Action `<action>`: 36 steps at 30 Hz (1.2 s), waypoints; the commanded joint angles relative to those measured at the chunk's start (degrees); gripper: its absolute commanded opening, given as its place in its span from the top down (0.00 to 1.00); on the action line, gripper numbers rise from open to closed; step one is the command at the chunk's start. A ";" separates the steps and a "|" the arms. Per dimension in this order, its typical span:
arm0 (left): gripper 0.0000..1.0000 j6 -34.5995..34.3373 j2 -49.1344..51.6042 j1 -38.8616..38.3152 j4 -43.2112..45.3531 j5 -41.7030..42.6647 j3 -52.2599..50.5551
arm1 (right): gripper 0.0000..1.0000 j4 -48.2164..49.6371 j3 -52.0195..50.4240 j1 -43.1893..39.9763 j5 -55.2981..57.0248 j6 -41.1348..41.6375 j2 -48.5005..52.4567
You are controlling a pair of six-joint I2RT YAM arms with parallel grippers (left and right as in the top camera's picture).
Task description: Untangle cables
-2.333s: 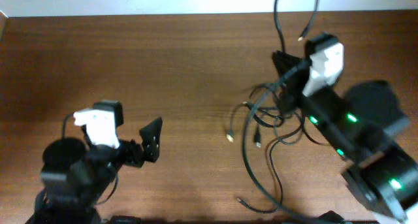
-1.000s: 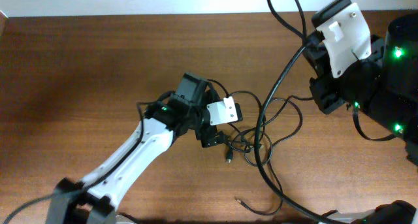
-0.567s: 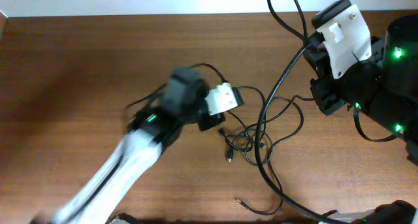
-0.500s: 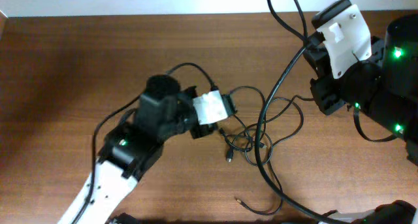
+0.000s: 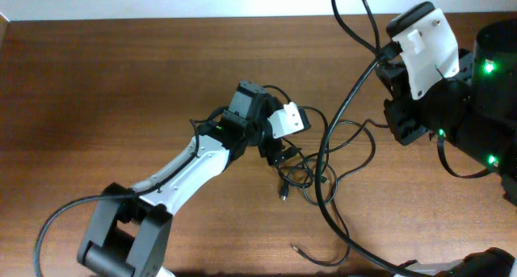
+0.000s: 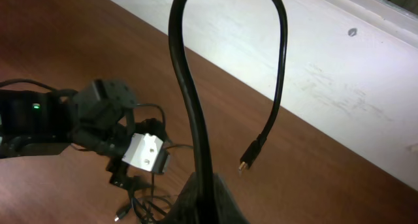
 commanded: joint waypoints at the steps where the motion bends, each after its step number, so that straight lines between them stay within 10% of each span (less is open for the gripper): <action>1: 0.05 4.11 3.48 0.09 2.80 -0.79 0.17 | 0.96 0.24 0.81 -0.20 0.28 0.52 0.00; 24: 0.05 7.72 7.67 -0.28 -8.87 -5.07 0.24 | 0.96 -0.83 0.79 -0.20 0.28 0.96 3.02; 25: 0.12 7.72 7.87 -0.28 -8.81 -5.07 0.24 | 0.96 -0.83 0.79 -0.20 0.28 0.96 3.02; 26: 1.00 7.67 7.82 -0.31 -8.57 -5.07 0.26 | 0.96 -0.83 0.79 -0.20 0.28 0.96 3.02; 30: 1.00 2.34 0.59 -0.33 -12.63 0.52 3.61 | 0.96 -1.18 0.79 -0.20 0.31 0.96 3.02; 36: 1.00 -8.68 -37.42 -0.28 -35.65 -10.49 6.82 | 0.96 8.17 0.83 -0.22 13.99 10.03 2.47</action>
